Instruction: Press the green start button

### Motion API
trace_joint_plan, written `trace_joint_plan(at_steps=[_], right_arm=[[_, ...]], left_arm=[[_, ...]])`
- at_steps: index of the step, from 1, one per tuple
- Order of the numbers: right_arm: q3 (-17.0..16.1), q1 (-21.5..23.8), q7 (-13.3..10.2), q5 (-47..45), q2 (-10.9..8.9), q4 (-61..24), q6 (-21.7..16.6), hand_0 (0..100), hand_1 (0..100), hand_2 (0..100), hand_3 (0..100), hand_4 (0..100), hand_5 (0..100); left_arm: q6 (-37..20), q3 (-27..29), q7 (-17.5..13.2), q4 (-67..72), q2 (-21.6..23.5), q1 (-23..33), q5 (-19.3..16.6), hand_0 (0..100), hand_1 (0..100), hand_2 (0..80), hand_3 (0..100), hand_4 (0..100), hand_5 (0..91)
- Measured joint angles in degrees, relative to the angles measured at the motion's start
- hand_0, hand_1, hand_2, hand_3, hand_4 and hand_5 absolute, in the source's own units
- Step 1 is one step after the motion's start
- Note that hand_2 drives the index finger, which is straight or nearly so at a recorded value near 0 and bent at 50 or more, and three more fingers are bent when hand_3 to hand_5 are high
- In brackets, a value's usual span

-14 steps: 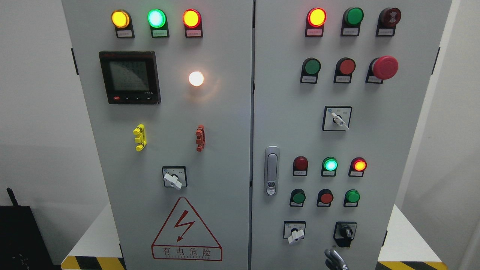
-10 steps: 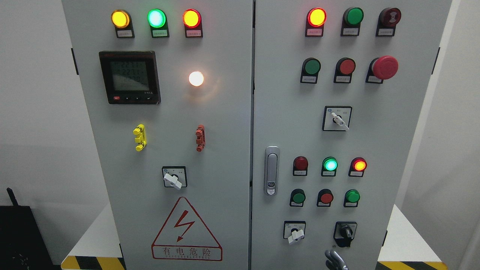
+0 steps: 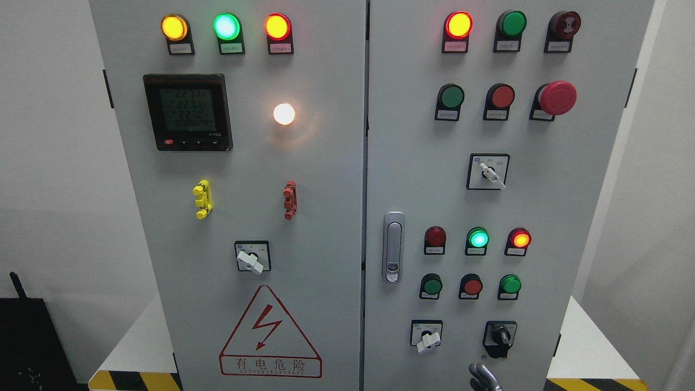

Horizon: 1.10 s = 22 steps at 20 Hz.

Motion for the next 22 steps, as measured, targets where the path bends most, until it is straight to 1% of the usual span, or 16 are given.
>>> trace_joint_plan(at_steps=[5, 7, 11, 13, 15, 20, 21, 22], right_arm=[[0.1, -0.4, 0.2, 1.1, -0.02, 0.1, -1.0, 33, 20, 0, 0, 0, 0], [0.1, -0.9, 0.3, 2.2, -0.03, 0.2, -1.7, 32, 21, 0, 6, 0, 0], [0.1, -2.0, 0.1, 5.5, -0.03, 0.6, -3.9, 30, 24, 0, 17, 14, 0], [0.1, -2.5, -0.1, 7.6, -0.03, 0.8, -5.0, 28, 26, 0, 25, 21, 0], [0.0, -3.1, -0.2, 9.8, -0.03, 0.9, -6.2, 27, 27, 0, 30, 24, 0], [-0.3, -4.6, -0.3, 16.6, -0.02, 1.7, -8.8, 25, 31, 0, 43, 36, 11], [-0.4, -4.9, -0.4, 18.2, -0.01, 2.0, -9.3, 26, 32, 0, 49, 40, 16], [-0.5, -5.3, -0.8, 19.7, -0.01, 2.3, -9.6, 27, 32, 0, 52, 44, 19]], left_arm=[[0.0, 0.0, 0.0, 0.0, 0.0, 0.0, 0.0, 12, 56, 0.0, 0, 0, 0.0], [0.0, 0.0, 0.0, 0.0, 0.0, 0.0, 0.0, 12, 56, 0.0, 0, 0, 0.0], [0.0, 0.0, 0.0, 0.0, 0.0, 0.0, 0.0, 12, 56, 0.0, 0, 0, 0.0], [0.0, 0.0, 0.0, 0.0, 0.0, 0.0, 0.0, 12, 56, 0.0, 0, 0, 0.0], [0.0, 0.0, 0.0, 0.0, 0.0, 0.0, 0.0, 12, 56, 0.0, 0, 0, 0.0], [0.0, 0.0, 0.0, 0.0, 0.0, 0.0, 0.0, 12, 56, 0.0, 0, 0, 0.0], [0.0, 0.0, 0.0, 0.0, 0.0, 0.0, 0.0, 12, 56, 0.0, 0, 0, 0.0], [0.0, 0.0, 0.0, 0.0, 0.0, 0.0, 0.0, 12, 56, 0.0, 0, 0, 0.0]])
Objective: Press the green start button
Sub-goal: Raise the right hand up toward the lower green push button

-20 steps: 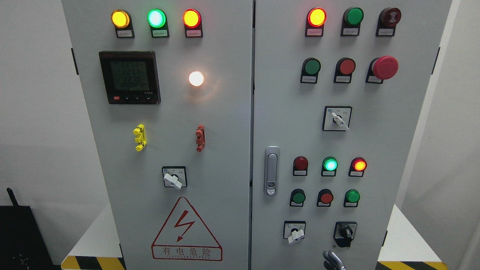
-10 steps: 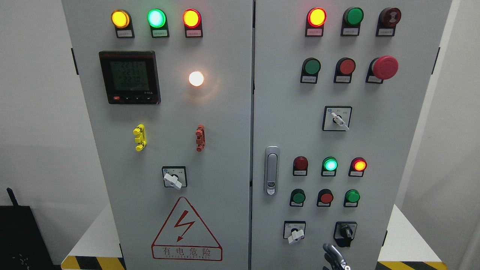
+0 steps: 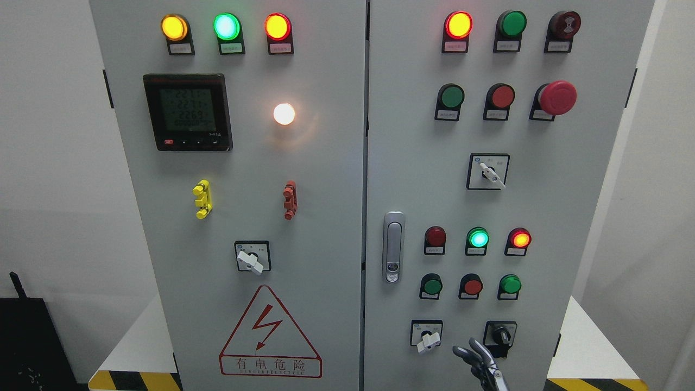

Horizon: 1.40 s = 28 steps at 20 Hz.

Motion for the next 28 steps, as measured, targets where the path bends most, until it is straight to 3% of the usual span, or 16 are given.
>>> trace_joint_plan(at_steps=[3, 11, 19, 28], right_arm=[[-0.9, -1.6, -1.2, 5.8, 0.03, 1.1, -1.8, 32, 33, 0, 57, 52, 32], [-3.0, -5.8, -4.9, 22.4, 0.14, 3.8, -4.6, 44, 33, 0, 59, 59, 47], [-4.6, -8.3, -6.5, 34.5, 0.22, 5.9, -5.1, 47, 35, 0, 60, 60, 50], [-4.4, -11.7, -7.1, 41.9, 0.24, 8.1, -5.1, 48, 35, 0, 61, 60, 49]], left_arm=[[0.0, 0.0, 0.0, 0.0, 0.0, 0.0, 0.0, 12, 56, 0.0, 0, 0, 0.0], [0.0, 0.0, 0.0, 0.0, 0.0, 0.0, 0.0, 12, 56, 0.0, 0, 0, 0.0], [0.0, 0.0, 0.0, 0.0, 0.0, 0.0, 0.0, 12, 56, 0.0, 0, 0, 0.0], [0.0, 0.0, 0.0, 0.0, 0.0, 0.0, 0.0, 12, 56, 0.0, 0, 0, 0.0]])
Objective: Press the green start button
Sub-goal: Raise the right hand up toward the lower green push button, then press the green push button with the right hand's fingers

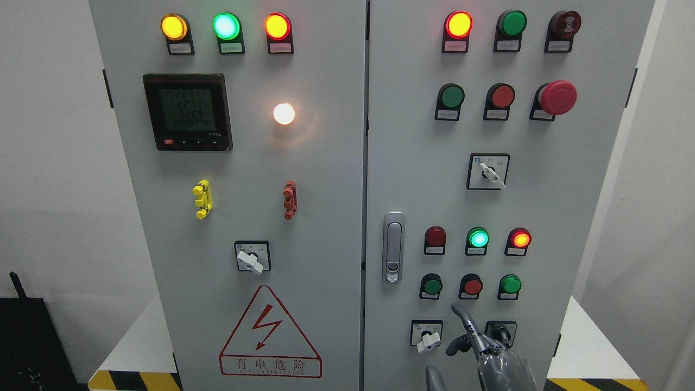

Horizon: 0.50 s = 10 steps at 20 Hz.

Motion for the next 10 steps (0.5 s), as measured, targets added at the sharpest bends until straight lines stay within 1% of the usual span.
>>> trace_joint_plan(at_steps=[10], right_arm=[[0.2, -2.7, -0.3, 4.2, 0.07, 1.9, 0.5, 48, 35, 0, 61, 60, 49]], left_arm=[[0.0, 0.0, 0.0, 0.0, 0.0, 0.0, 0.0, 12, 56, 0.0, 0, 0, 0.0]])
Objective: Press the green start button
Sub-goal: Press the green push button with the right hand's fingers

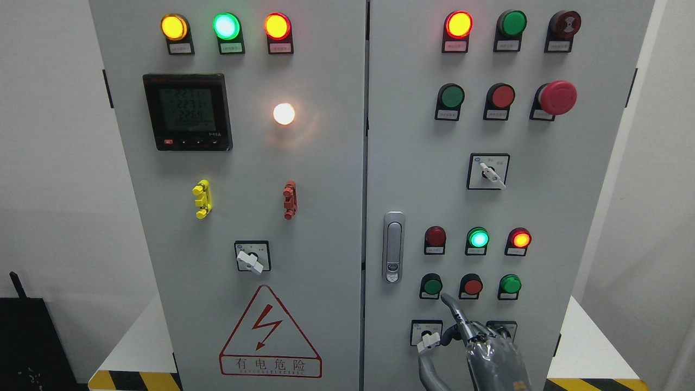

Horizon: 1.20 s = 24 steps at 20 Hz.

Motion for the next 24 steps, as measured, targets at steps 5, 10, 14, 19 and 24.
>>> trace_joint_plan(at_steps=[5, 10, 14, 19, 24], right_arm=[[0.0, -0.7, 0.0, 1.2, 0.03, 0.6, 0.6, 48, 36, 0, 61, 60, 49], [0.1, -1.5, -0.2, 1.9, 0.06, 1.1, 1.3, 48, 36, 0, 61, 61, 49], [0.1, -1.8, 0.0, 2.3, 0.09, 1.6, 1.5, 48, 37, 0, 62, 61, 49], [0.1, -2.3, 0.2, 2.5, 0.11, 2.3, 1.6, 49, 37, 0, 62, 61, 49], [0.1, -3.1, 0.3, 2.6, 0.12, 3.1, 1.6, 49, 37, 0, 62, 61, 49]], left_arm=[[0.0, 0.0, 0.0, 0.0, 0.0, 0.0, 0.0, 12, 56, 0.0, 0, 0, 0.0], [0.0, 0.0, 0.0, 0.0, 0.0, 0.0, 0.0, 12, 56, 0.0, 0, 0, 0.0], [0.0, 0.0, 0.0, 0.0, 0.0, 0.0, 0.0, 12, 56, 0.0, 0, 0, 0.0], [0.0, 0.0, 0.0, 0.0, 0.0, 0.0, 0.0, 12, 56, 0.0, 0, 0, 0.0], [0.0, 0.0, 0.0, 0.0, 0.0, 0.0, 0.0, 12, 56, 0.0, 0, 0, 0.0]])
